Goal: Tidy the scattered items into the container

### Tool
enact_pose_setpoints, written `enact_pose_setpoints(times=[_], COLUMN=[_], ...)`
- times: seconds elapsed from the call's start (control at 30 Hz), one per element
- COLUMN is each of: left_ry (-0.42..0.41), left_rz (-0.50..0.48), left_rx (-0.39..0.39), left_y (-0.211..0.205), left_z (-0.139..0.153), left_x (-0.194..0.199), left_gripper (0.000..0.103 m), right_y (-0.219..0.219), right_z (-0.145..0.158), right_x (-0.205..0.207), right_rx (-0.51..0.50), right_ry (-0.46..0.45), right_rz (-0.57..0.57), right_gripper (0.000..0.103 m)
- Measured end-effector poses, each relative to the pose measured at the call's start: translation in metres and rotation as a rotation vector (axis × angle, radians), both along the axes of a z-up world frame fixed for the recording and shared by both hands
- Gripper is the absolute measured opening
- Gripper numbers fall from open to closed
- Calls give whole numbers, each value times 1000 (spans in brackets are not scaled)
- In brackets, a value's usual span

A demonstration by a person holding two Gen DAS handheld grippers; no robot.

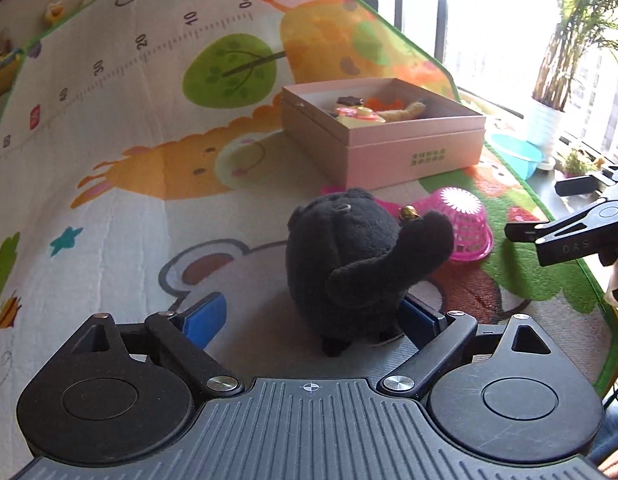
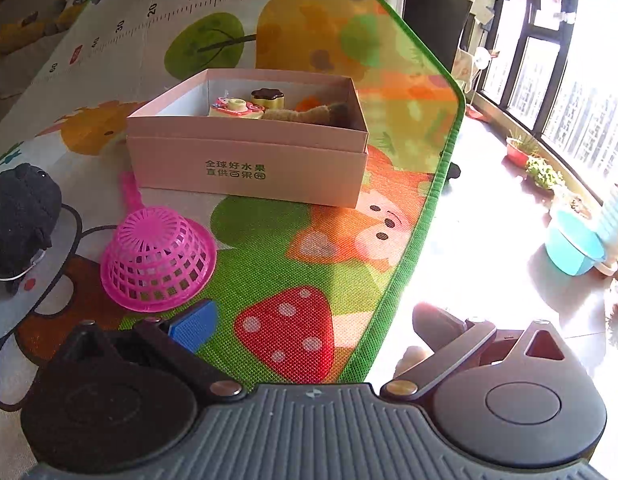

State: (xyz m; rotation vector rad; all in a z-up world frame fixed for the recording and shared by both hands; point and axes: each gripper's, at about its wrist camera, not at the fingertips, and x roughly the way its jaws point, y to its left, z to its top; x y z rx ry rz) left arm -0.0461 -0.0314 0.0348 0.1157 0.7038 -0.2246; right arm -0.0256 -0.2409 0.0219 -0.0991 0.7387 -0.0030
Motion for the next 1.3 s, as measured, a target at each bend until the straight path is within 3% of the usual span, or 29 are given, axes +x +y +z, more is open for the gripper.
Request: enact_pose_setpoints(times=[0.07,0.2,0.27,0.33,0.43,0.5,0.73,0.8,0.87,1.0,1.07,1.13,1.2,1.27,1.3], left_ry=[-11,-34,-22,-5,24,26,-17,-19,-14,-25,-35,-42,-41,-37,-33], left_rz=[38,109,141,163,136,106,101,127,144,118,100,81,72,70,70], left_rx=[17,134,145,108,-39,-89,-82,-91,-114,-132,-127,-126,-127,-127,-125], left_y=[8,17,24,31,35,29,18,22,24,12,5,-2,-5,-6,-5], left_z=[0,-2,-4,-4,-2,-2,5,6,7,10,11,13,13,13,12], left_x=[0,0,0,-1,-5,-7,-8,-6,-5,-7,-8,-7,-6,-7,-7], left_gripper=[99,98,98,98,98,99,100,100,100,100,100,100,101,101,101], right_y=[7,32,45,54,63,61,27,19,16,32,44,55,60,57,54], right_z=[2,7,9,9,7,4,-6,0,10,22,22,17,10,4,2], right_x=[-7,-13,-11,-5,8,14,13,12,10,13,22,30,38,45,44], right_rx=[18,34,28,24,4,-31,-318,-264,-148,53,102,72,38,49,61], right_ry=[-10,-35,-45,-45,-31,-15,-103,-107,-108,-100,-79,-73,-52,-13,5], right_rz=[43,146,179,197,202,191,-8,-28,-12,66,101,120,124,134,145], right_gripper=[103,103,103,103,103,103,103,103,103,103,103,89,84,74,65])
